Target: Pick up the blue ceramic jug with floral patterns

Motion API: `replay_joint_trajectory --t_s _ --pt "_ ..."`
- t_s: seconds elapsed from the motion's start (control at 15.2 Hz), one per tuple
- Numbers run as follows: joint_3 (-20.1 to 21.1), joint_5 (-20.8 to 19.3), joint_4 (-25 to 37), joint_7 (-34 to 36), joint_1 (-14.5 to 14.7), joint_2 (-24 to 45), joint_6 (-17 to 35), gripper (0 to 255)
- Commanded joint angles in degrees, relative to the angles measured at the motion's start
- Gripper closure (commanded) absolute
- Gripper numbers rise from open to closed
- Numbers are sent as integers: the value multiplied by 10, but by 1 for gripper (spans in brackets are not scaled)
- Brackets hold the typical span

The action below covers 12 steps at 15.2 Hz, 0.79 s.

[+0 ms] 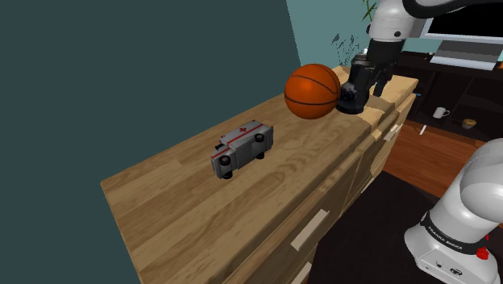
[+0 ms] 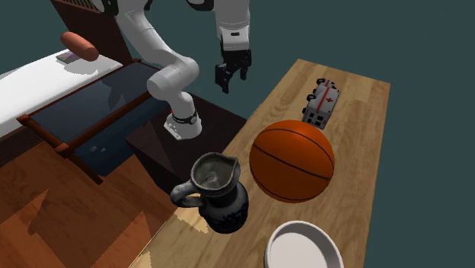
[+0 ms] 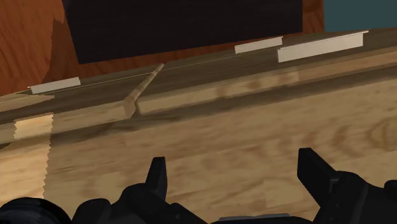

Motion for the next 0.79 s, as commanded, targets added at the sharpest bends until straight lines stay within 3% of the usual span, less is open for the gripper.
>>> replay_joint_trajectory --t_s 0.0,0.73 --pt "0 0 0 0 0 0 0 0" --pt "-143 -124 7 -251 -15 16 72 0"
